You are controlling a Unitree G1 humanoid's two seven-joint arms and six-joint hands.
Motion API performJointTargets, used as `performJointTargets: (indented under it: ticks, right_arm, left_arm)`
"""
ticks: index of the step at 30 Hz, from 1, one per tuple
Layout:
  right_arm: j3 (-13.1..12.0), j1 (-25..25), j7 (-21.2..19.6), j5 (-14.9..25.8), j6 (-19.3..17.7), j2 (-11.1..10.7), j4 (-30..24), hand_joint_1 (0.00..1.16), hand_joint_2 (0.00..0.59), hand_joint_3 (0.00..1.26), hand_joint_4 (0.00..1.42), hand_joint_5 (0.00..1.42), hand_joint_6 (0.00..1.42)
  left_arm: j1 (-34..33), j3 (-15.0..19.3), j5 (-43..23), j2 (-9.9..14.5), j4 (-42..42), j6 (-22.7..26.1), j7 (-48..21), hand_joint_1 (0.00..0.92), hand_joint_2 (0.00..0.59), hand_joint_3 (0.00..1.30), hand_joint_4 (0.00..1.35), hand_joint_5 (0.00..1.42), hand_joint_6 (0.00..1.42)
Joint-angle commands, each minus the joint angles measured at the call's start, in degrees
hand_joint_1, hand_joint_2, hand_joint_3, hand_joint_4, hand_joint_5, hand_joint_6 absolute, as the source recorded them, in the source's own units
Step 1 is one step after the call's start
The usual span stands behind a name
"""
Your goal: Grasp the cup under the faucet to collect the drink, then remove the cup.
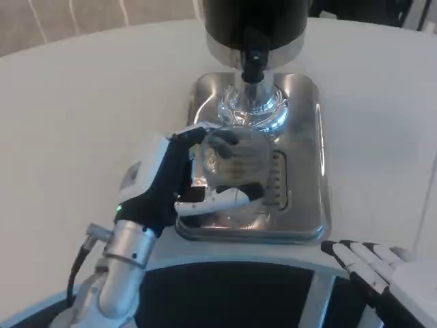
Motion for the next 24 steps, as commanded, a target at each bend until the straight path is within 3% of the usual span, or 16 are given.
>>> performJointTargets:
  ticks: [1,7,10,11,13,17,24]
  right_arm:
    - [-1.27,-0.69,1.41,1.24,0.14,2.25,-0.79,0.2,0.532,0.0,0.0,0.0,0.0]
    - [-1.77,-1.19,2.28,1.67,0.84,1.89,-0.79,0.2,0.532,0.0,0.0,0.0,0.0]
    - [-1.96,-0.96,2.35,1.87,0.93,1.85,-0.79,0.2,0.532,0.0,0.0,0.0,0.0]
    - [-2.01,-0.82,2.36,1.92,0.97,1.83,-0.79,0.2,0.532,0.0,0.0,0.0,0.0]
    - [-2.02,-0.63,2.36,2.01,1.02,1.83,-0.79,0.2,0.532,0.0,0.0,0.0,0.0]
    - [-1.19,-0.99,2.6,1.48,1.41,1.99,-0.79,0.2,0.532,0.0,0.0,0.0,0.0]
    - [1.78,-2.12,3.04,-0.96,2.77,2.41,-0.79,0.2,0.532,0.0,0.0,0.0,0.0]
  left_arm:
    - [-2.95,-1.49,0.7,-0.91,4.16,-0.04,2.61,0.607,0.0,0.96,1.15,1.42,1.42]
    - [-6.53,-3.37,1.36,-1.56,8.71,1.59,3.98,0.58,0.0,0.92,1.04,1.3,1.4]
    - [-7.42,-4.05,1.1,-1.57,9.97,2.03,3.25,0.495,0.0,0.72,0.78,1.07,1.31]
    - [-7.6,-4.36,1.13,-1.5,10.22,2.31,3.13,0.383,0.042,0.61,0.65,0.96,1.23]
    - [-7.9,-4.98,1.34,-1.27,10.57,3.16,2.85,0.292,0.053,0.47,0.46,0.78,1.1]
    - [-8.36,-5.92,1.71,-0.6,10.84,4.78,2.68,0.239,0.049,0.35,0.29,0.59,0.95]
    - [-8.96,-7.24,2.09,0.94,10.24,7.35,2.56,0.178,0.042,0.2,0.08,0.3,0.5]
